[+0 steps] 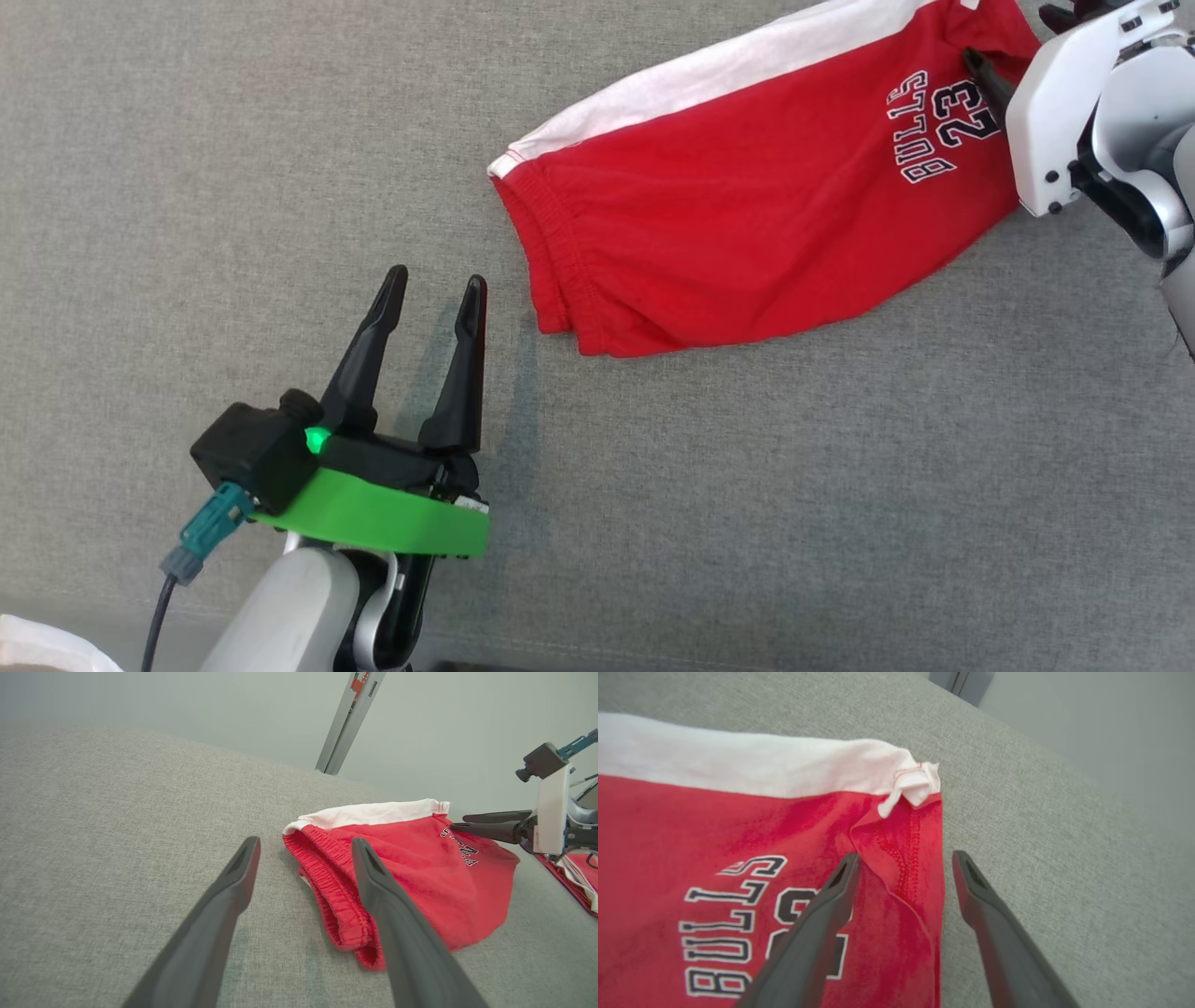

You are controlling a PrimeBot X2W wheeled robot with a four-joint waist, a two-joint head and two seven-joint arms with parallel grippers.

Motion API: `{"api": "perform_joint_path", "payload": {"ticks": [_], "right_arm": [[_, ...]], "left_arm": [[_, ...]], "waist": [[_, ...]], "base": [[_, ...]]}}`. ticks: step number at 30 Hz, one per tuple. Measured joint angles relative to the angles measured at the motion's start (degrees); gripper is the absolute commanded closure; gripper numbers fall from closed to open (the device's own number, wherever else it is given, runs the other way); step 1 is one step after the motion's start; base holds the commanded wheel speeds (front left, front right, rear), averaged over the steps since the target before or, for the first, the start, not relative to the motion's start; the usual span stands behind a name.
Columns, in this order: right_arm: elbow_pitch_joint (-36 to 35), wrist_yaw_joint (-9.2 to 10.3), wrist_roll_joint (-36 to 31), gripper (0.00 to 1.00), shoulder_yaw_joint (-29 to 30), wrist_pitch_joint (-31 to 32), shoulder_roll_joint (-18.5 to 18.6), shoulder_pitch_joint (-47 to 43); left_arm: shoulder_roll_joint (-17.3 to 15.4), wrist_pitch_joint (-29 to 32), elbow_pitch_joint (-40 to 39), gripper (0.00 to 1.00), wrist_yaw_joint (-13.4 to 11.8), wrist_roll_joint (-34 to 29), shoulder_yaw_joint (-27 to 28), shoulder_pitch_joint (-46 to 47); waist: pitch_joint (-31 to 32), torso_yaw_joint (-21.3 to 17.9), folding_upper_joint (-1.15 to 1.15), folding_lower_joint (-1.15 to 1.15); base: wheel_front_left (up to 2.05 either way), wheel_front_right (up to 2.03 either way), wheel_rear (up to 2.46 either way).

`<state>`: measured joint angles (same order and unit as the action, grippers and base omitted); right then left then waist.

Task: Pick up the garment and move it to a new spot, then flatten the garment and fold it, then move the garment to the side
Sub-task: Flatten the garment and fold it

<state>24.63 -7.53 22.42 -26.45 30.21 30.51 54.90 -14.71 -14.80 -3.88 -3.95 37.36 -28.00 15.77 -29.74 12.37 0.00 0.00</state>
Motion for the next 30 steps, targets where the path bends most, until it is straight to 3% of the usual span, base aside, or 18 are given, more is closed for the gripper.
{"api": "perform_joint_path", "payload": {"ticks": [13,14,15,21,30], "right_arm": [[2.6,0.00,-5.7,0.00,10.1,6.2,-3.8,-4.3],[2.8,0.09,-5.0,0.58,11.2,6.3,-4.6,-4.8],[2.8,0.16,-4.3,1.00,12.0,6.2,-5.1,-5.1],[2.3,0.10,0.5,1.00,15.6,2.6,-8.4,-9.0],[0.0,-0.01,5.4,1.00,23.2,-0.9,-7.5,-20.3]], "left_arm": [[7.0,-0.2,0.9,0.00,6.2,-9.2,7.3,-5.3],[7.4,-0.2,1.1,0.00,6.6,-9.6,7.8,-5.5],[7.8,-0.2,1.5,0.00,7.0,-9.9,8.2,-5.8],[9.8,-0.2,3.0,0.00,8.6,-11.6,11.4,-8.3],[10.2,-0.2,3.9,0.00,10.4,-14.4,15.2,-15.5]], "waist": [[0.0,1.7,0.00,0.00],[0.2,1.8,0.00,0.00],[0.3,1.9,0.00,0.00],[2.4,1.2,0.00,0.00],[8.1,-1.7,0.00,0.00]], "base": [[0.00,0.00,0.00],[0.00,0.00,0.00],[0.00,0.00,0.00],[0.00,0.00,0.00],[0.00,0.00,0.00]]}}
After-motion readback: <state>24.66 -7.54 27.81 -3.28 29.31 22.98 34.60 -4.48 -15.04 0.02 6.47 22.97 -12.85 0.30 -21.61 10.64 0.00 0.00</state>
